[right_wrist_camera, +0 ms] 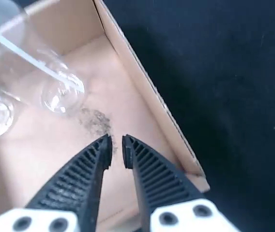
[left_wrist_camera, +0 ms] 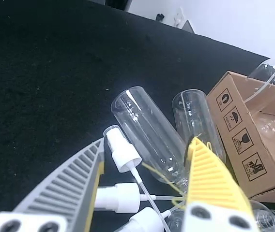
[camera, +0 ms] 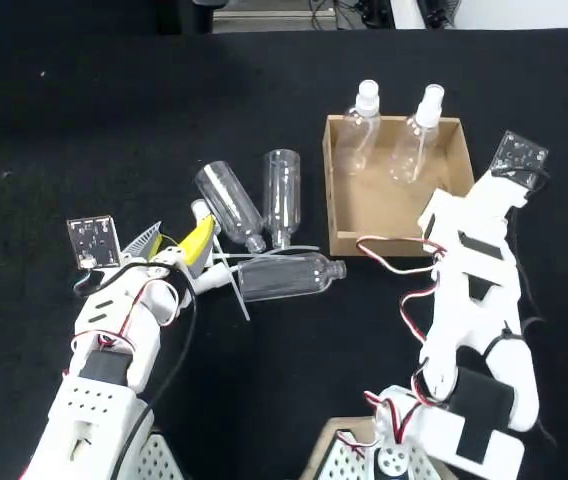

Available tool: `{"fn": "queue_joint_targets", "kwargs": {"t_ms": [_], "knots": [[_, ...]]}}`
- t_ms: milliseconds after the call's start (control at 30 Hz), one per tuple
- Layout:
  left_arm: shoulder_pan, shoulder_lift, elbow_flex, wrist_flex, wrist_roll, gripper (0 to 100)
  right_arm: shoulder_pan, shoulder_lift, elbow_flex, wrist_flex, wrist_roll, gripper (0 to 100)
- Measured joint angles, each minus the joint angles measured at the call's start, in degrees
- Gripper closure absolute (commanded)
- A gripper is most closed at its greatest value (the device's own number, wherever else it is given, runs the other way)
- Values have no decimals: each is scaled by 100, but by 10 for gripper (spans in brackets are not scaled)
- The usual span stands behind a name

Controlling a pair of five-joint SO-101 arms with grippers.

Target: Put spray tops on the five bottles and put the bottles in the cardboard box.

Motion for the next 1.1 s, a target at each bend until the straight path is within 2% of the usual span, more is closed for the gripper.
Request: {"fn": "queue_joint_targets", "kwargs": {"t_ms": [233,667,1100], "knots": [[0,0,0,0,-35,734,0,545,-18,-369,0,987],[0,0,0,0,-35,734,-202,651,-35,-413,0,987],[0,0,0,0,-35,734,-360,659,-26,-1125,0,987]]}}
